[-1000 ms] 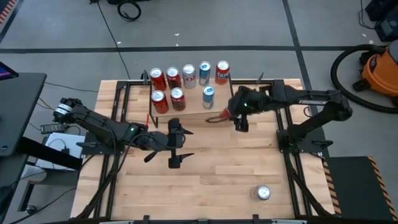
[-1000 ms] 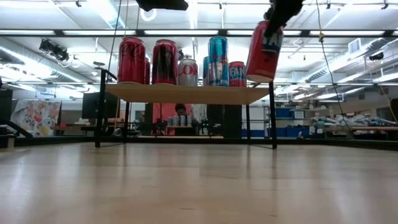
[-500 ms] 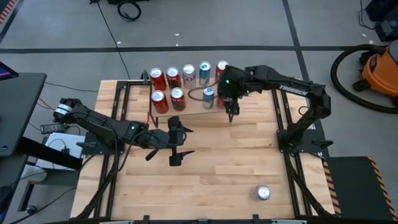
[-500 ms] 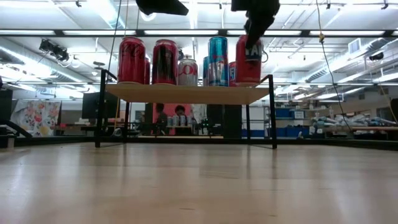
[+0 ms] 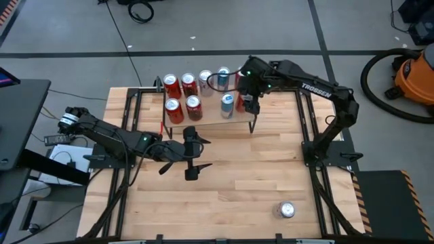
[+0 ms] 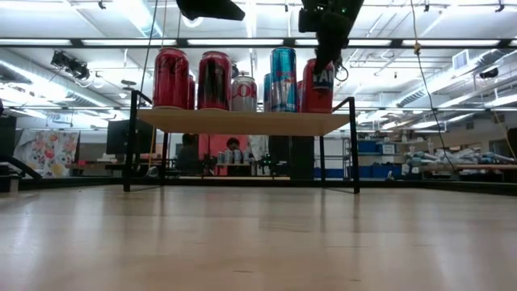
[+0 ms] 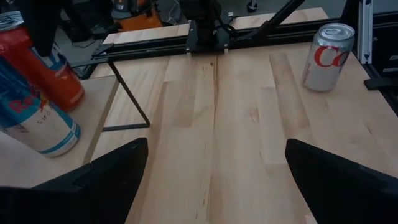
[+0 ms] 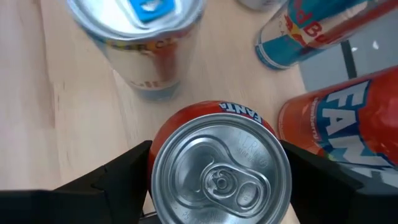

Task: Place canned beverage on shelf
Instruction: Put the orange soda can on the shelf aligned with the other orange soda can, then put the silver soda can on the shelf aligned with the other silver soda can

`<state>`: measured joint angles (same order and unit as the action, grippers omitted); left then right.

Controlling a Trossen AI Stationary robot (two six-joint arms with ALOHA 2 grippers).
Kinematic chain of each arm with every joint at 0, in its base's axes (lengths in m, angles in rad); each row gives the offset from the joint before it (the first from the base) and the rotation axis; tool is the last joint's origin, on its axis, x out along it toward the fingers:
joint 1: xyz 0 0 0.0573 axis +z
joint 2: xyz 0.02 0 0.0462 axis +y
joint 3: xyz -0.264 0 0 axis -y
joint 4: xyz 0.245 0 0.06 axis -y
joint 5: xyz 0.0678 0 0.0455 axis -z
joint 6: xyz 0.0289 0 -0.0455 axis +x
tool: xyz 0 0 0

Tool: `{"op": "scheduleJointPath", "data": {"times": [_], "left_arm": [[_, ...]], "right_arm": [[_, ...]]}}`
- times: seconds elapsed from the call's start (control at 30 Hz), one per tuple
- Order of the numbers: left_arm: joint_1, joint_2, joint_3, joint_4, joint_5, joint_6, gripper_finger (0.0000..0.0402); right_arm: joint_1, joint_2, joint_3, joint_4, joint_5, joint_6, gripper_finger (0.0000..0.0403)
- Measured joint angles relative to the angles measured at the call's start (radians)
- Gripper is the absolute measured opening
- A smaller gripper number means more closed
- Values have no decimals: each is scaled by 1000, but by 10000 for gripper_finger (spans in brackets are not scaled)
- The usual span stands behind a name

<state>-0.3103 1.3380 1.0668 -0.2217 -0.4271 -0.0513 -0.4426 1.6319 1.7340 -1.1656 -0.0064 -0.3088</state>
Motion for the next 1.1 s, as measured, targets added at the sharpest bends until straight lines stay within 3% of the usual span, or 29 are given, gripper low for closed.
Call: {"op": "scheduleJointPath", "data": {"times": [0.17, 0.37, 0.7, 0.93, 1.1], "left_arm": [[0, 0, 0, 0, 0, 1, 391], [0, 0, 0, 0, 0, 1, 391], [0, 0, 0, 0, 0, 1, 391], [0, 0, 0, 0, 0, 1, 391], [0, 0, 0, -1, 0, 2, 391]], "right_arm": [[-21, 1, -1, 2, -40, 10, 341], [-25, 5, -4, -2, -8, 5, 380], [10, -4, 66, -45, 86, 10, 384], [95, -6, 178, -115, 146, 57, 385], [240, -11, 180, -167, 142, 143, 377]]}}
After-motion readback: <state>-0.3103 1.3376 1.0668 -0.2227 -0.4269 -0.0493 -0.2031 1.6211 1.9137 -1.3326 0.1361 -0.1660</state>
